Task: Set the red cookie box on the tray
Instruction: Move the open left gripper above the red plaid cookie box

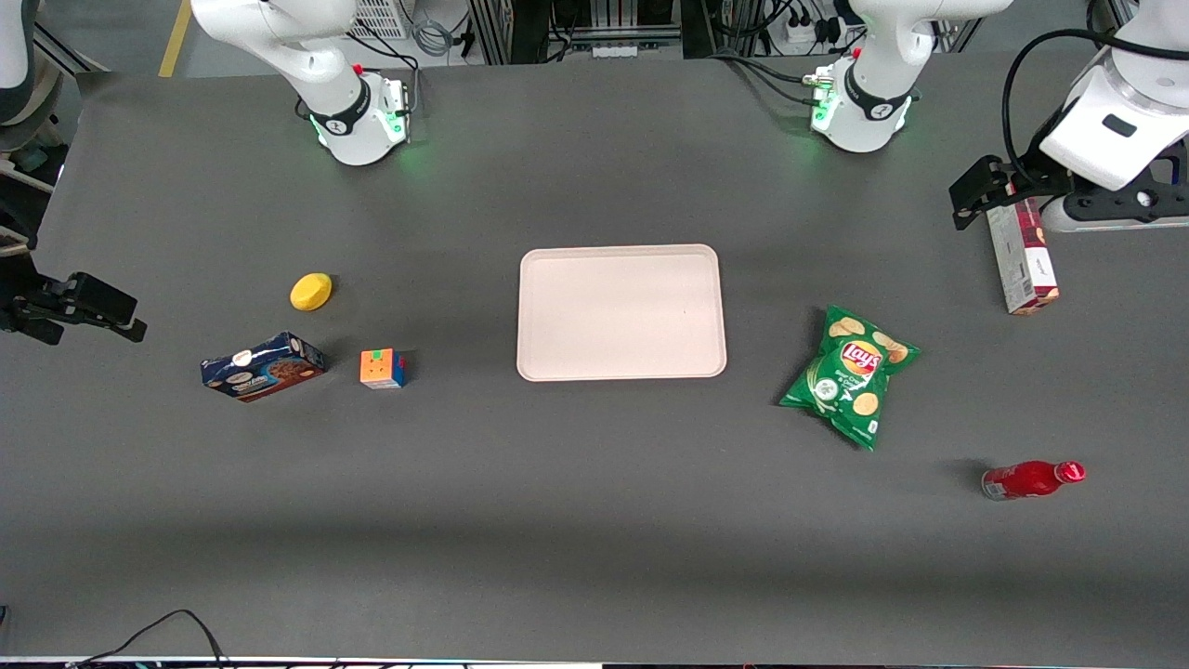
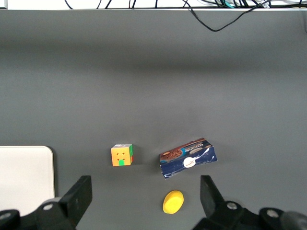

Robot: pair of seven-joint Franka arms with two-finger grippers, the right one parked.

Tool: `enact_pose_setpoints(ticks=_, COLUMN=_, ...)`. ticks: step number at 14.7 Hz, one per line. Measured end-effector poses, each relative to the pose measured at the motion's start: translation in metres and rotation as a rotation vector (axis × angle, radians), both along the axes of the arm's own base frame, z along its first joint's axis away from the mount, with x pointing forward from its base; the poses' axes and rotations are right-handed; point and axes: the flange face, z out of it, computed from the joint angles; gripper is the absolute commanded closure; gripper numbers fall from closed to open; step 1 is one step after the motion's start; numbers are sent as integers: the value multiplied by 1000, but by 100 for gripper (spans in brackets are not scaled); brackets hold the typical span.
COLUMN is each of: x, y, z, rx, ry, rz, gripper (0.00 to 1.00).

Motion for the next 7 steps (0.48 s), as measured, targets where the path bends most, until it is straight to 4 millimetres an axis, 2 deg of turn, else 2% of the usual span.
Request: enact_pose_setpoints(ticks=7, x=5, y=2, z=3, rx=-2, ry=4, rz=-4, gripper=0)
